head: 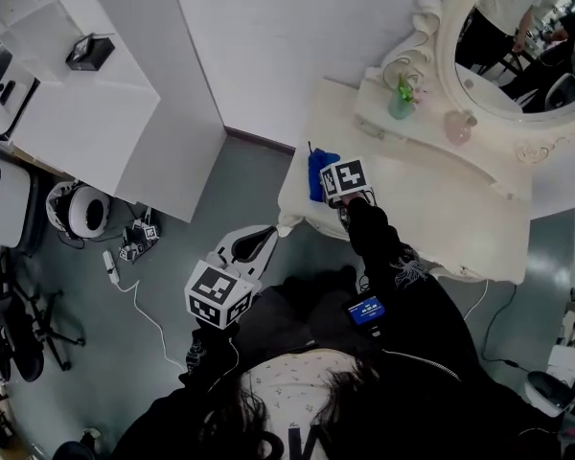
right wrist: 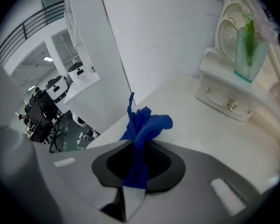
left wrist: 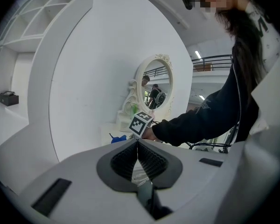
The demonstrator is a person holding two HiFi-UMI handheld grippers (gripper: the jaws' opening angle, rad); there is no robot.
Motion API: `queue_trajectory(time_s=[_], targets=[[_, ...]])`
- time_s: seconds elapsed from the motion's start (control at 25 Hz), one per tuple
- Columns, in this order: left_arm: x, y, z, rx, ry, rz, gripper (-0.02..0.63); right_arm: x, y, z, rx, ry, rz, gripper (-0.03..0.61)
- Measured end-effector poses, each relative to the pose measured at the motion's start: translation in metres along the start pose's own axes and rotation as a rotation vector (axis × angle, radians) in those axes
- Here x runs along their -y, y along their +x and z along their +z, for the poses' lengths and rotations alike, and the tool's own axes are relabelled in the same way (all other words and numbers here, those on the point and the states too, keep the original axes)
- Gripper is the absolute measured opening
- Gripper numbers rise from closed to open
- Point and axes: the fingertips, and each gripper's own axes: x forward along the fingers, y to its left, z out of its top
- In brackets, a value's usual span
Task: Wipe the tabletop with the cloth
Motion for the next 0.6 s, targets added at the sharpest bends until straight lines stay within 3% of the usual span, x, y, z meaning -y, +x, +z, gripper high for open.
queue_trajectory(time_s=[0.4, 0.6], targets=[[0.019, 0.017, 0.004, 0.013, -0.002, -0.058, 0.0, 0.038, -0.018, -0.027, -0.005, -0.002, -0.059, 0.061], [0.045, 0.039, 0.009, -0.003, 0.018, -0.099, 0.0, 0.077, -0.039, -0.05, -0.007, 0.017, -0.095, 0.061]])
